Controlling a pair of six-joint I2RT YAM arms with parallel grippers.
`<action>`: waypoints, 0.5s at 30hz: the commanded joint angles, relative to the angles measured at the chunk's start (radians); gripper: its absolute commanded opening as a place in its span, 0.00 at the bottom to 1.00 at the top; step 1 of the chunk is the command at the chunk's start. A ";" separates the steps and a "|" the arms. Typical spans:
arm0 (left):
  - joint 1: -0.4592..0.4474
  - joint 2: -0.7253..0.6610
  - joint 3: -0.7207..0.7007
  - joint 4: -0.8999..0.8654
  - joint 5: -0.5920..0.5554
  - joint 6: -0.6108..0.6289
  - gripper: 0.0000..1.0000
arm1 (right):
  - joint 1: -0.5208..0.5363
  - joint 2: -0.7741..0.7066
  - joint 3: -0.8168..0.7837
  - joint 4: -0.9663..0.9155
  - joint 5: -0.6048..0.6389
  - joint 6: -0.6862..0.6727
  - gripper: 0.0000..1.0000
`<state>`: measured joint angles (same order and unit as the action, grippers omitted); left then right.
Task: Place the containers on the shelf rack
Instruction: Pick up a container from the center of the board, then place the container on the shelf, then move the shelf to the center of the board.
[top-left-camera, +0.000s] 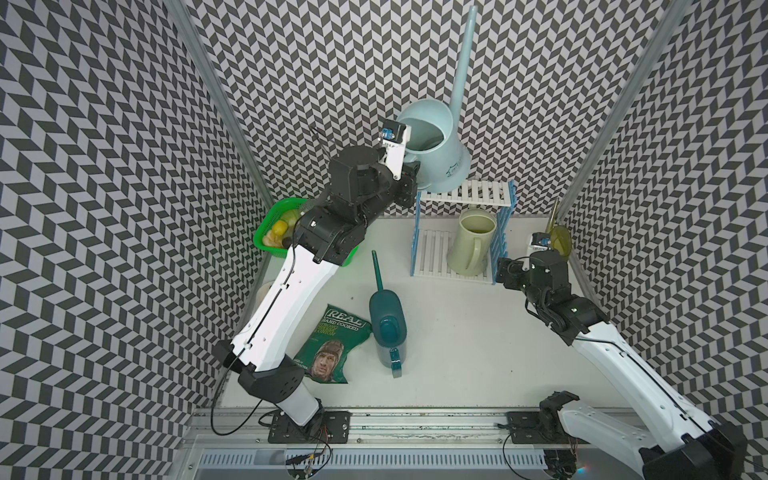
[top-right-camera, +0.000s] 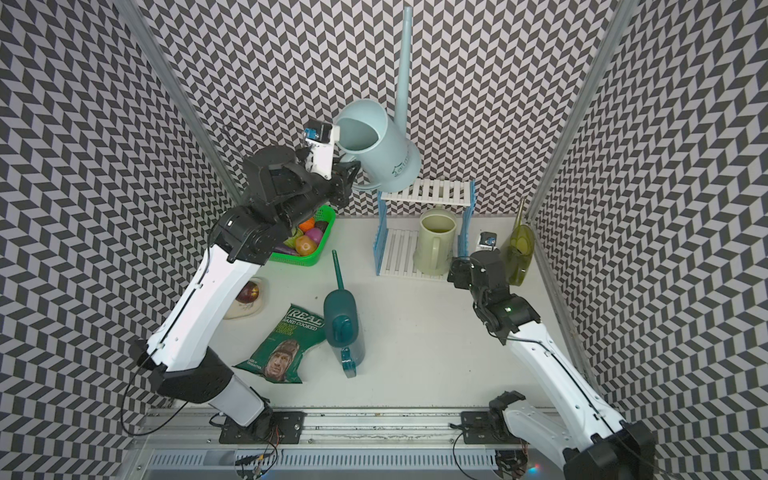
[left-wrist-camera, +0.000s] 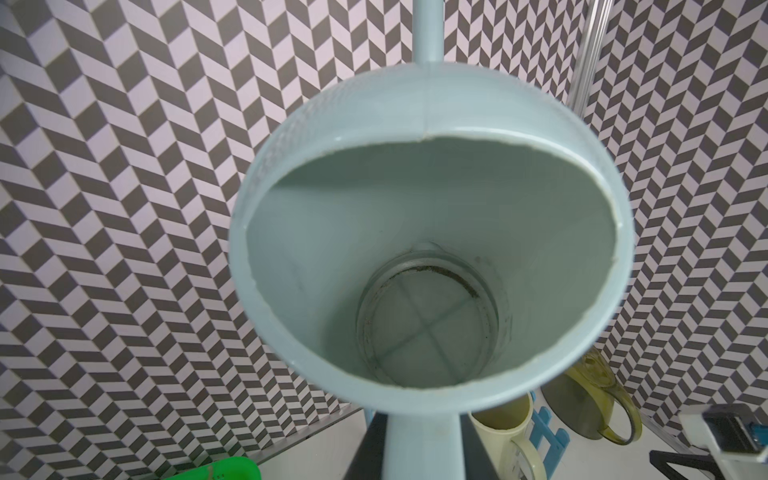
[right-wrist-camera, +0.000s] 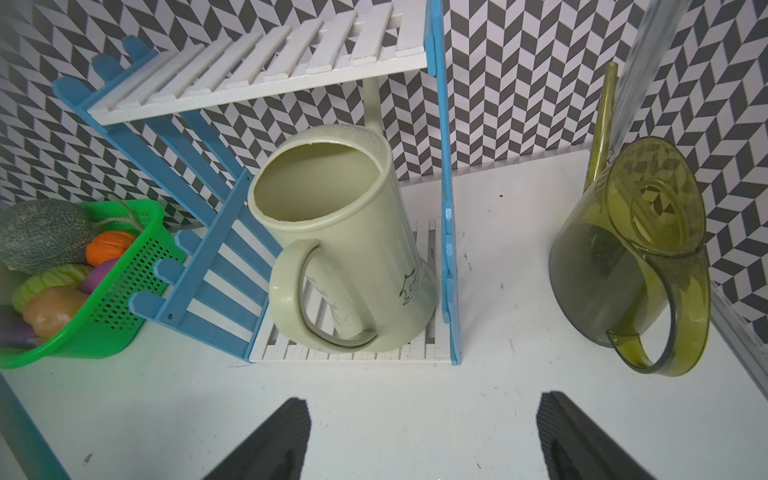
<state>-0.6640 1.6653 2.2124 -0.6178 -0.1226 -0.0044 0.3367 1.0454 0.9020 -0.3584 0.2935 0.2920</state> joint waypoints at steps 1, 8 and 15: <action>-0.016 0.039 0.052 0.015 -0.014 -0.018 0.07 | -0.023 0.044 0.031 0.081 -0.046 -0.064 0.83; -0.020 0.043 0.023 0.039 -0.014 -0.020 0.07 | -0.090 0.148 0.036 0.150 -0.096 -0.107 0.69; -0.022 0.031 -0.029 0.064 -0.009 -0.027 0.08 | -0.134 0.243 0.045 0.222 -0.128 -0.129 0.61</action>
<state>-0.6804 1.7428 2.1895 -0.6525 -0.1272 -0.0204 0.2108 1.2663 0.9157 -0.2295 0.1947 0.1833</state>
